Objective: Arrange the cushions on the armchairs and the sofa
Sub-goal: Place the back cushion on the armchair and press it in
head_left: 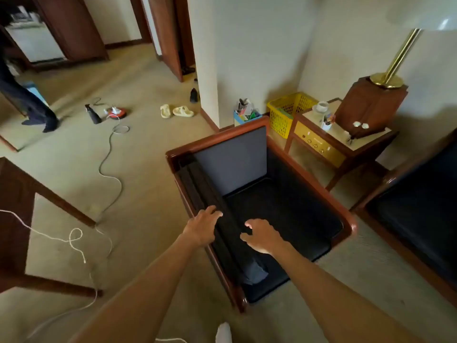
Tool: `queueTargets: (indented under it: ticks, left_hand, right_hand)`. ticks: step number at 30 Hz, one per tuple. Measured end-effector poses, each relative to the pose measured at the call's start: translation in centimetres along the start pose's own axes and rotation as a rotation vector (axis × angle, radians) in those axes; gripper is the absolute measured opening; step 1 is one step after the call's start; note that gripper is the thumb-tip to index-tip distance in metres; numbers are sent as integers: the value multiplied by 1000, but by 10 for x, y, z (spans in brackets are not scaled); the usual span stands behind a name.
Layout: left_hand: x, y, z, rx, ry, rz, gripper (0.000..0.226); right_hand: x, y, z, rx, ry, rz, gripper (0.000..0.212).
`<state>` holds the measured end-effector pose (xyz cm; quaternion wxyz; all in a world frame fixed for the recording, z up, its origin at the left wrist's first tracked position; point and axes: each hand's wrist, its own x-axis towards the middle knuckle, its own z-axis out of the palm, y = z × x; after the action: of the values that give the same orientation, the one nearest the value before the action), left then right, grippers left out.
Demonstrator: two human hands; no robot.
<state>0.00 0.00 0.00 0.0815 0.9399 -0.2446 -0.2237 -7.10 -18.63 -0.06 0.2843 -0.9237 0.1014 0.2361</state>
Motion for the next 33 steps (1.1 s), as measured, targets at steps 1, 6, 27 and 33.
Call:
queueTargets:
  ticks: [1,6,27,33]
  left_hand:
    - [4,-4,6,61,-35,15,72]
    - [19,-23,31,236,-33,68,99]
    - [79,-19,12,187,-25,312,110]
    - [95,8,-27,-23,62,298,100]
  right_hand:
    - [2,0,11,-2,-14,32,65]
    - [5,-7,63,-28,-3,189,117]
    - [29,8,-4,-194,170,245,98]
    - [28,8,-106,-304,203,102,89]
